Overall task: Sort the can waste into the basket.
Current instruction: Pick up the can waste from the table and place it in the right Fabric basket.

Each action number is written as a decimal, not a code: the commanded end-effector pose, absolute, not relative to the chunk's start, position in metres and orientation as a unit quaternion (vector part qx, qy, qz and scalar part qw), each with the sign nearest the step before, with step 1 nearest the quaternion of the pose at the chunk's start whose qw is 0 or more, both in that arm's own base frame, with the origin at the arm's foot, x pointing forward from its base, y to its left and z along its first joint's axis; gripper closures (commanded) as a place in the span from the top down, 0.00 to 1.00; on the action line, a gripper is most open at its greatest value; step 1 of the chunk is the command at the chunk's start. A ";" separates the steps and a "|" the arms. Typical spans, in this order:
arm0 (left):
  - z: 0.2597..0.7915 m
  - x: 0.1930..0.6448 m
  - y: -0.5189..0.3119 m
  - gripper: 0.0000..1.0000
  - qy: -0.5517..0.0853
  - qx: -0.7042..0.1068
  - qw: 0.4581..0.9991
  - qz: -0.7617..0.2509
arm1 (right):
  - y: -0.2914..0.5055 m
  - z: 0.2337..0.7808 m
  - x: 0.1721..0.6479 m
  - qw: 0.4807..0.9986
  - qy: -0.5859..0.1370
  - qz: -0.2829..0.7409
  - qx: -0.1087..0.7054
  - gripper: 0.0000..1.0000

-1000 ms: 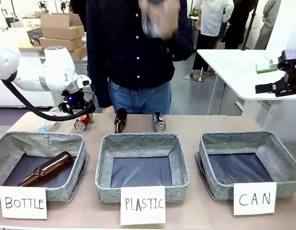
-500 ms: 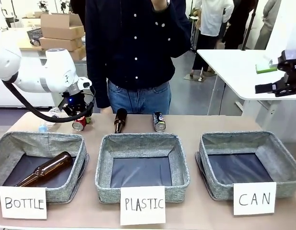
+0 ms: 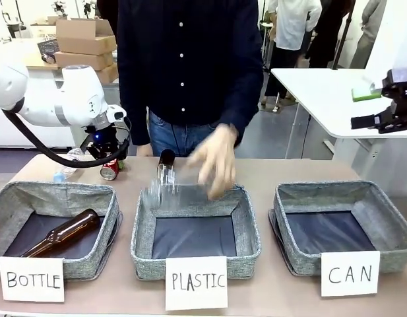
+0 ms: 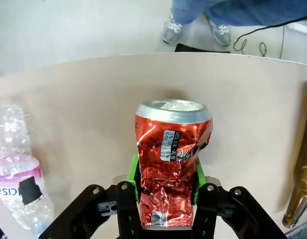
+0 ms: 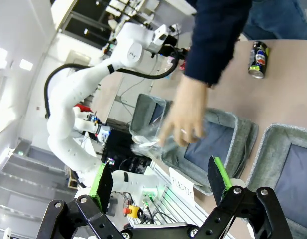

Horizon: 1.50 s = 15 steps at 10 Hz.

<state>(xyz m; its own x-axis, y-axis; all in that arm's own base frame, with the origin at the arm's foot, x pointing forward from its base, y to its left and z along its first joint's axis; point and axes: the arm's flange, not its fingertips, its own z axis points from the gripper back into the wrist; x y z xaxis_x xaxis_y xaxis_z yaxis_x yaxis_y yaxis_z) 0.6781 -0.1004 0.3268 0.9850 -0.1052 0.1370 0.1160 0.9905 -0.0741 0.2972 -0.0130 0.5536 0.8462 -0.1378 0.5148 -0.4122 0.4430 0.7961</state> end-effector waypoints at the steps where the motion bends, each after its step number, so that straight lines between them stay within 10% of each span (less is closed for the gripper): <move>1: 0.351 0.652 -0.094 0.00 -0.077 -0.065 0.993 -0.055 | -0.011 0.555 0.301 0.798 -0.277 0.094 0.527 1.00; 5: 0.509 0.454 -0.065 0.00 -0.155 -0.186 0.958 -0.152 | -0.011 0.555 0.301 0.798 -0.277 0.094 0.527 1.00; 8: 0.497 0.340 -0.058 0.00 -0.199 -0.237 0.911 -0.273 | -0.011 0.555 0.301 0.798 -0.277 0.094 0.527 1.00; 13: 0.509 0.381 -0.074 0.00 -0.193 -0.224 0.924 -0.241 | -0.013 0.554 0.297 0.807 -0.264 0.085 0.521 1.00; 14: 0.500 0.362 -0.070 0.45 -0.199 -0.227 0.919 -0.252 | -0.017 0.588 0.287 0.829 -0.284 0.127 0.465 1.00; 15: 0.506 0.380 -0.130 0.45 -0.226 -0.235 0.884 -0.334 | -0.031 0.615 0.272 0.849 -0.315 0.155 0.396 1.00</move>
<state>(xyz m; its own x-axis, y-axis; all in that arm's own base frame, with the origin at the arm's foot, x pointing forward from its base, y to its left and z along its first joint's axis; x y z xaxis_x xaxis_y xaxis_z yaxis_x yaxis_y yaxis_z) 0.3758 -0.0904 0.5074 0.7652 -0.4143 0.4927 0.5965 0.7442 -0.3006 0.2863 -0.0202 0.5859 0.8040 -0.0637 0.5912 -0.4709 0.5389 0.6984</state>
